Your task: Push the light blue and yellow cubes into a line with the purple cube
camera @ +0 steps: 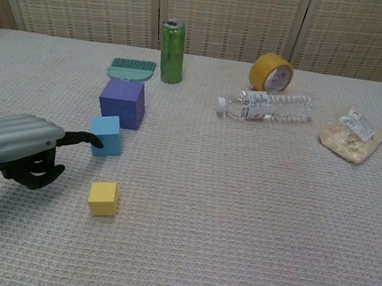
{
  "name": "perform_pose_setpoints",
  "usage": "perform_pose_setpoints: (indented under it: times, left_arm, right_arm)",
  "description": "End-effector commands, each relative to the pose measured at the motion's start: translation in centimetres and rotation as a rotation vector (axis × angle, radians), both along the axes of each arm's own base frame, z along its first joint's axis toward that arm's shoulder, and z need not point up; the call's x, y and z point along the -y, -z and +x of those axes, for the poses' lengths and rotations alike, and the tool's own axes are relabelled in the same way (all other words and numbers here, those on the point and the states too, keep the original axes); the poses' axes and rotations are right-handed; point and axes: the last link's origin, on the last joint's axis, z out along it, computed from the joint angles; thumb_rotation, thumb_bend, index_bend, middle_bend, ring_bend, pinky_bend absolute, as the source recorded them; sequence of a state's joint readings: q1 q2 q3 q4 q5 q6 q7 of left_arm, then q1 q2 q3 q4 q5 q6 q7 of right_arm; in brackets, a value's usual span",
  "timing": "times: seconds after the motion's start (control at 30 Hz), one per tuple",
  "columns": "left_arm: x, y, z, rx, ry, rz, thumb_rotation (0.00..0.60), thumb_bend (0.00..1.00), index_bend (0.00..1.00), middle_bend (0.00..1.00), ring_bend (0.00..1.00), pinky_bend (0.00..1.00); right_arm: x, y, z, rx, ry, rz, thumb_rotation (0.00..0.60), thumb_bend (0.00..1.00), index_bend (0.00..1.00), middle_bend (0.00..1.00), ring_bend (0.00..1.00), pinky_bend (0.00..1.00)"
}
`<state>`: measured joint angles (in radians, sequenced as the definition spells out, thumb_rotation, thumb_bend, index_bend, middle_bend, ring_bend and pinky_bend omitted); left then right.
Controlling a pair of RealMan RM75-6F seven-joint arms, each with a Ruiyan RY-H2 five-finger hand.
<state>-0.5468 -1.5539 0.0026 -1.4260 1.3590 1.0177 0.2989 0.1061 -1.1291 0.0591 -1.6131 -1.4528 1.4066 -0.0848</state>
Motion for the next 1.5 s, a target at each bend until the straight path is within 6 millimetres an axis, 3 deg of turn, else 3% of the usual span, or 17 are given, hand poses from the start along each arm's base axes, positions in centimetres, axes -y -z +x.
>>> perform_pose_setpoints:
  times: [0.03, 0.5, 1.5]
  left_arm:
    - [-0.3, 0.1, -0.1, -0.002, -0.009, -0.001, 0.6, 0.65, 0.13, 1.0, 1.0, 1.0]
    - [-1.6, 0.2, -0.6, -0.02, -0.033, 0.021, 0.6, 0.65, 0.17, 1.0, 1.0, 1.0]
    - [-3.9, 1.0, -1.0, -0.004, -0.072, 0.027, 0.6, 0.65, 0.14, 1.0, 1.0, 1.0]
  right_arm:
    - [0.1, 0.0, 0.0, -0.002, 0.002, -0.002, 0.6, 0.14, 0.0, 0.0, 0.0, 0.0]
    - [0.1, 0.0, -0.1, -0.007, 0.005, -0.004, 0.6, 0.14, 0.0, 0.0, 0.0, 0.0]
    - [0.2, -0.1, -0.1, -0.01, 0.012, -0.013, 0.6, 0.14, 0.0, 0.0, 0.0, 0.0]
